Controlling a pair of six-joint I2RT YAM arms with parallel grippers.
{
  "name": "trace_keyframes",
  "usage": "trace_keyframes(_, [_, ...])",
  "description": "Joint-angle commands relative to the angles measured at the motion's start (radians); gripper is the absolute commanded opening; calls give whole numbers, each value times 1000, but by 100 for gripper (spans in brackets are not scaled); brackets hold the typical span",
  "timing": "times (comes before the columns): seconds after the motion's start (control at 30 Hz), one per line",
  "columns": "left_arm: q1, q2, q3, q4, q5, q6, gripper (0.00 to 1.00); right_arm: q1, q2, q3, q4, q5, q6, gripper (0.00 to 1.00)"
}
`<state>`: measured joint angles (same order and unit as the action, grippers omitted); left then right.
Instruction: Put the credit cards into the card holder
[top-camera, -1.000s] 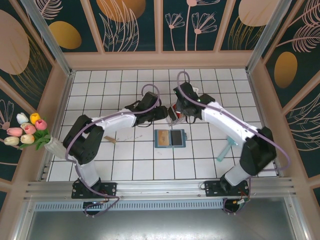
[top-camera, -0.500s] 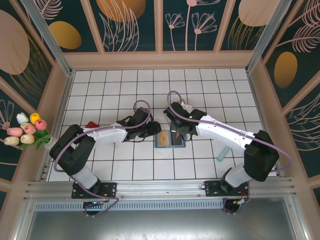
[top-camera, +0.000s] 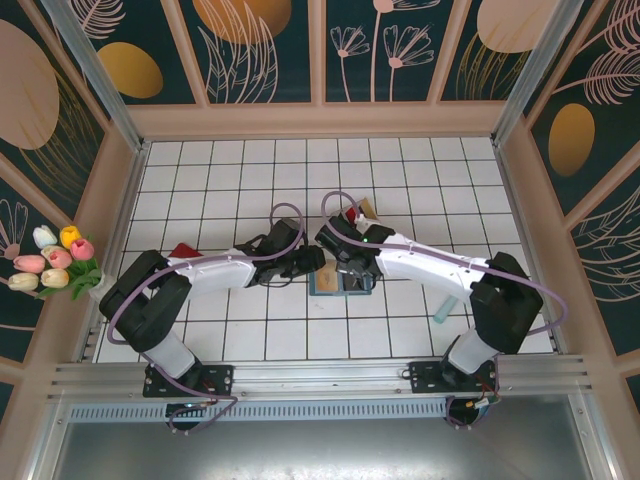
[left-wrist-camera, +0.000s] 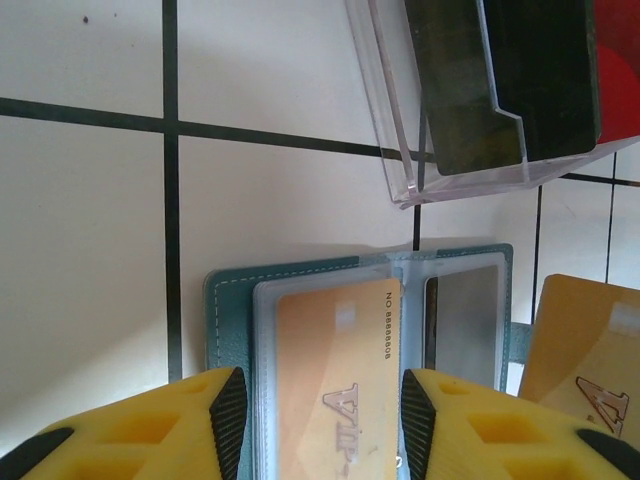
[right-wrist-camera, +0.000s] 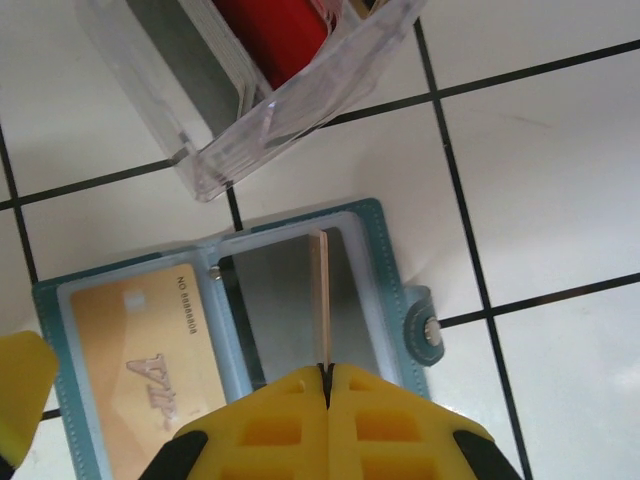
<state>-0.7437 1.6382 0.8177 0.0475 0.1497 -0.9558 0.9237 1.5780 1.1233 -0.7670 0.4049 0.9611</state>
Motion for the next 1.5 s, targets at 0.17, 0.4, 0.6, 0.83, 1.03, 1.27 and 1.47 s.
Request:
trace_keyframes(0.17, [-6,-4,4,13,3,-4,47,-3,-8,24,-36,48,10,0])
trace_keyframes(0.4, [-6,-21,12,3,-29,2,47,-20,-56,45,-29,112,-47,0])
trace_keyframes(0.6, [4,3,106,-50,-100,37,48,-225,-177,34,263,-66,-583,0])
trace_keyframes(0.83, [77,92,229,-15,-34,38,56,-422,-93,120,321,-251,-899,0])
trace_keyframes(1.03, [86,215,371,-44,-7,55,58,-441,-1,168,340,-285,-1010,0])
trace_keyframes(1.27, [98,290,417,-57,-13,53,59,-467,99,218,324,-334,-1027,0])
trace_keyframes(1.47, [107,344,450,-53,12,58,59,-470,162,230,328,-362,-1012,0])
